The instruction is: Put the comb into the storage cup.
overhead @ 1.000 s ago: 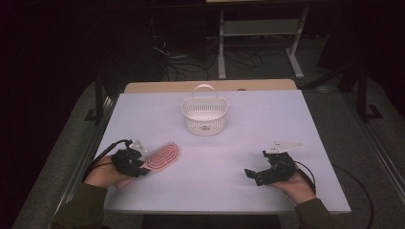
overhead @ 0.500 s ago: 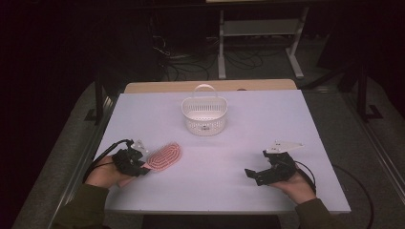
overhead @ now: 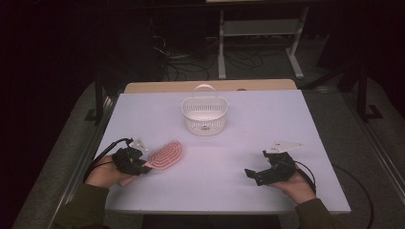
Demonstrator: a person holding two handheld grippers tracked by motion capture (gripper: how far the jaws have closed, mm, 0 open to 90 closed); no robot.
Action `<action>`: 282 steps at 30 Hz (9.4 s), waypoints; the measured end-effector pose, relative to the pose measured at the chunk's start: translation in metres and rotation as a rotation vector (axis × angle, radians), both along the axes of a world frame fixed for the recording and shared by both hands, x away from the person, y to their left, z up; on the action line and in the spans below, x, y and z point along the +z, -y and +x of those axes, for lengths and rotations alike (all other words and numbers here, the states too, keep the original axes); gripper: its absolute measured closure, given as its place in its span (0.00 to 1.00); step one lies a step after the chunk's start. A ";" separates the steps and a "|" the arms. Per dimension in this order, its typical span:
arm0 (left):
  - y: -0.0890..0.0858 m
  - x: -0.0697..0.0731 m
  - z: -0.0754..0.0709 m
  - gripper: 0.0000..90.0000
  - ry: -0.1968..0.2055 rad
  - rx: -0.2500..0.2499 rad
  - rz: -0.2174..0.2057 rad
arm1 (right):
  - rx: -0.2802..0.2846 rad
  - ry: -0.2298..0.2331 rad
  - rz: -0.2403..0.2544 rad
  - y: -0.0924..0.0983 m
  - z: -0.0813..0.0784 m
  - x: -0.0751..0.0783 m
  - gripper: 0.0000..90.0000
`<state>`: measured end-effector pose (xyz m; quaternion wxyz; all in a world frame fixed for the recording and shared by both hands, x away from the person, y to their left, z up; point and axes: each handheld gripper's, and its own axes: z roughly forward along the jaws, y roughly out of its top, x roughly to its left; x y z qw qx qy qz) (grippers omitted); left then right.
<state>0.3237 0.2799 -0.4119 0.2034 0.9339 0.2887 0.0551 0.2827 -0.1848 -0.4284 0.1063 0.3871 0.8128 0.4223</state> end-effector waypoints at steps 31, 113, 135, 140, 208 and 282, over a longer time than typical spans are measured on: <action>0.017 0.031 -0.008 0.78 0.170 -0.002 -0.206 | 0.001 0.003 0.000 0.000 0.000 0.000 0.00; 0.105 0.009 -0.008 0.78 0.374 -0.031 -0.530 | 0.069 0.039 0.113 -0.013 0.016 0.023 0.00; 0.105 0.006 -0.013 0.78 0.398 -0.022 -0.530 | 0.124 0.042 0.176 -0.041 0.031 0.039 0.00; 0.106 0.006 -0.014 0.78 0.404 -0.019 -0.533 | 0.125 0.042 0.201 -0.047 0.036 0.044 0.00; 0.109 0.004 -0.019 0.78 0.429 -0.015 -0.547 | 0.184 0.052 0.253 -0.103 0.077 0.070 0.19; 0.112 -0.002 -0.017 0.75 0.417 -0.025 -0.542 | 0.241 0.031 0.377 -0.105 0.073 0.073 0.70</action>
